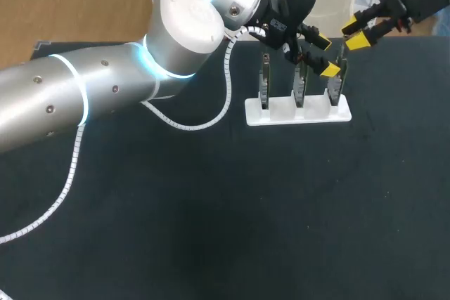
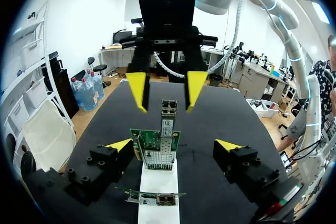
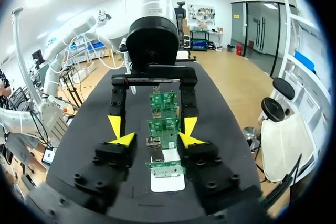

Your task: Pick up the optical module with the left hand, and insert it into the network port with the right hand.

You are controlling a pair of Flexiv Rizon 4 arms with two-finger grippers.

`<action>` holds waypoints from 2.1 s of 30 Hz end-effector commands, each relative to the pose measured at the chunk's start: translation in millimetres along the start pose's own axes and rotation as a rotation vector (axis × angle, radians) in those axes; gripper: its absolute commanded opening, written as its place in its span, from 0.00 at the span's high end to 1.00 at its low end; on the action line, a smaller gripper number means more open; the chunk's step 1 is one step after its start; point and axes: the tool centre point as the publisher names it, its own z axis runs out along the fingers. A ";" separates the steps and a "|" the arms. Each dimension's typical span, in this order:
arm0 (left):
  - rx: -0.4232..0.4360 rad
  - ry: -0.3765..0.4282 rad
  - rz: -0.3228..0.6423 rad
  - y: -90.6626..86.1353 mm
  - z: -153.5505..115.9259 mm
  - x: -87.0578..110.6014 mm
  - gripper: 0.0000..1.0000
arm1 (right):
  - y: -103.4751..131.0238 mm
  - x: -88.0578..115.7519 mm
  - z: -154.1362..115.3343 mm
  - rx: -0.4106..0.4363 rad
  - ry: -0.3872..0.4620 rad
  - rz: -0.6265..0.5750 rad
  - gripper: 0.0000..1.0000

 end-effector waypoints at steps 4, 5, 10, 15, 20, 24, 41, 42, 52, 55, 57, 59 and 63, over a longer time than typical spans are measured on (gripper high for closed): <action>0.002 0.008 -0.003 1.5 0.2 -1.8 0.00 | 5.9 -4.2 -8.0 0.022 -0.028 -0.008 0.00; 0.002 0.008 -0.003 1.5 0.2 -1.8 0.00 | 6.0 -5.2 -9.4 0.021 -0.035 -0.008 0.00; 0.002 0.008 -0.003 1.5 0.2 -1.8 0.00 | 5.3 -11.2 -16.7 0.010 -0.082 -0.017 0.00; 0.002 0.008 -0.003 1.5 0.2 -1.8 0.00 | 3.2 -16.3 -19.0 0.014 -0.092 -0.038 1.00; 0.002 0.008 -0.003 1.5 0.2 -1.8 0.00 | 1.9 -20.7 -15.9 0.015 -0.094 -0.055 1.00; 0.002 0.008 -0.003 1.5 0.2 -1.8 0.00 | -0.6 -23.1 -14.8 0.020 -0.103 -0.062 1.00; 0.002 0.008 -0.003 1.5 0.2 -1.8 0.00 | -8.0 -24.7 -6.1 0.017 -0.098 -0.063 1.00; 0.002 0.008 -0.003 1.5 0.2 -1.8 0.00 | -7.3 -24.4 -5.9 0.017 -0.097 -0.062 1.00; 0.002 0.008 -0.003 1.5 0.2 -1.8 0.00 | -0.9 -17.7 -4.9 0.015 -0.090 -0.044 1.00; 0.002 0.008 -0.003 1.5 0.2 -1.8 0.00 | 0.0 -16.1 -4.5 0.015 -0.090 -0.039 1.00; 0.002 0.008 -0.003 1.5 0.2 -1.8 0.00 | 1.0 -15.6 -4.0 0.014 -0.089 -0.037 1.00; 0.002 0.008 -0.003 1.5 0.2 -1.8 0.00 | 2.0 -14.8 -3.2 0.011 -0.087 -0.035 1.00; 0.002 0.008 -0.003 1.5 0.2 -1.8 0.00 | 2.9 -11.5 -2.5 0.010 -0.083 -0.025 1.00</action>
